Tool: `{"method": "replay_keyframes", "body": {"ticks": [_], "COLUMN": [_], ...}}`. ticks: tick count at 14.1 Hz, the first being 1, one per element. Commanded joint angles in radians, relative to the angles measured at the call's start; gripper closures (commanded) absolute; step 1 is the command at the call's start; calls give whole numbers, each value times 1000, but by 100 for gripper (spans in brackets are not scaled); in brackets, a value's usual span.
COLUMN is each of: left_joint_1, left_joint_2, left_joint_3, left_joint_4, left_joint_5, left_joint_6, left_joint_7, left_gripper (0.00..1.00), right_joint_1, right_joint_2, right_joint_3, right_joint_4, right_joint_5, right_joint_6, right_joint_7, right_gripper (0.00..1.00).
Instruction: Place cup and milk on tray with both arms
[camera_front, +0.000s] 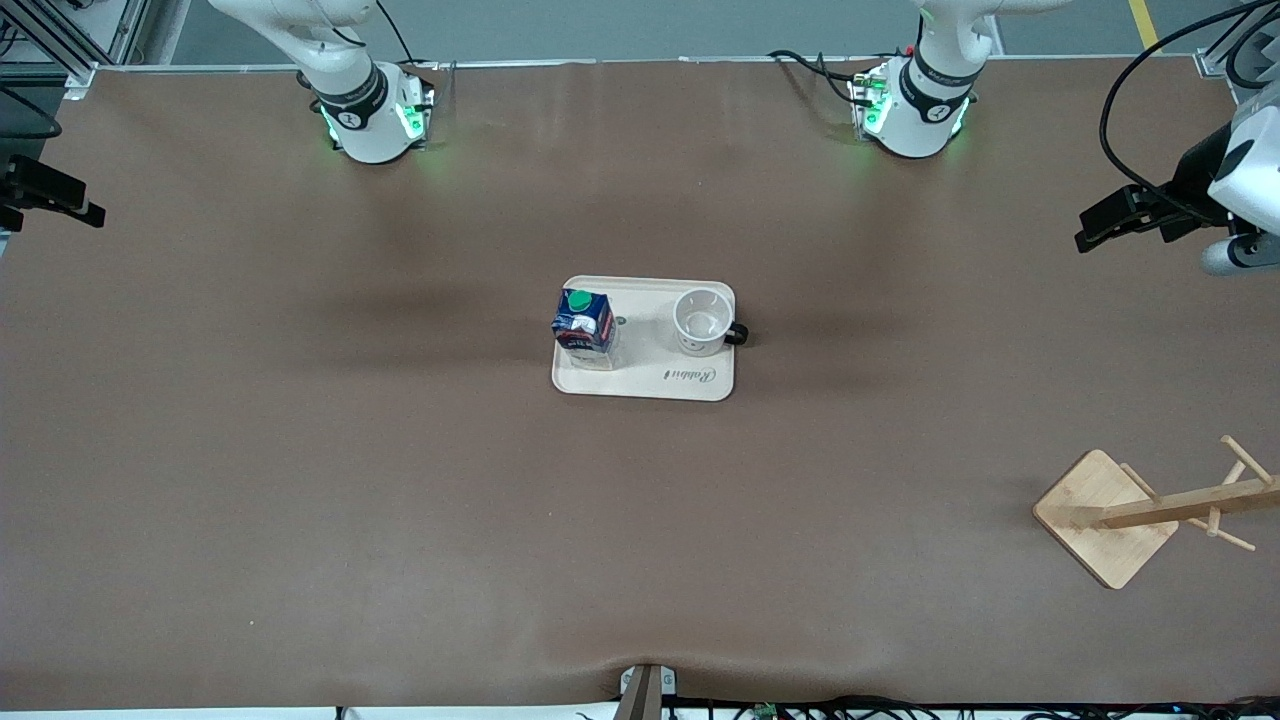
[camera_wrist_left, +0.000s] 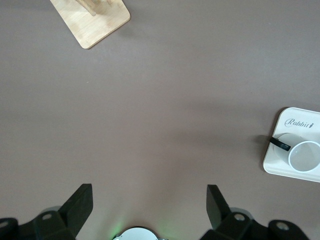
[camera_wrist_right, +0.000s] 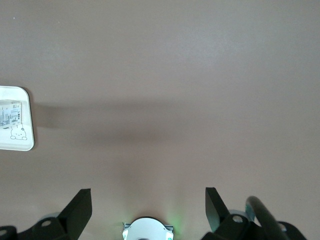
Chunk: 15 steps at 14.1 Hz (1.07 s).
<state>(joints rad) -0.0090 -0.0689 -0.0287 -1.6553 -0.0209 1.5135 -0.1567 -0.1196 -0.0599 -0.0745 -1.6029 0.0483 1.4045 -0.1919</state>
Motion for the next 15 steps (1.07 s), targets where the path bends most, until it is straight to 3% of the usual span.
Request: {"method": "replay_keyframes", "body": {"ticks": [1,8,15], "left_joint_1": [-5,-6,-12], "left_joint_2": [-40,-9,67], "left_joint_3": [1,1,1], "left_joint_4": [-9,26,121], "left_joint_5": [4,67,52], "left_joint_6": [16,25,24], "left_joint_7": [17,66,54], "left_gripper": [0,0,0], "right_joint_1": [0,17,11], "right_joint_2": [0,2,2], "right_joint_3": [12,12,12], "right_joint_4": [15,17,14], "right_joint_5": [1,8,8], "right_joint_6": [-13,-13,-33], "right_joint_7": [9,9,8], "right_gripper": [0,0,0]}}
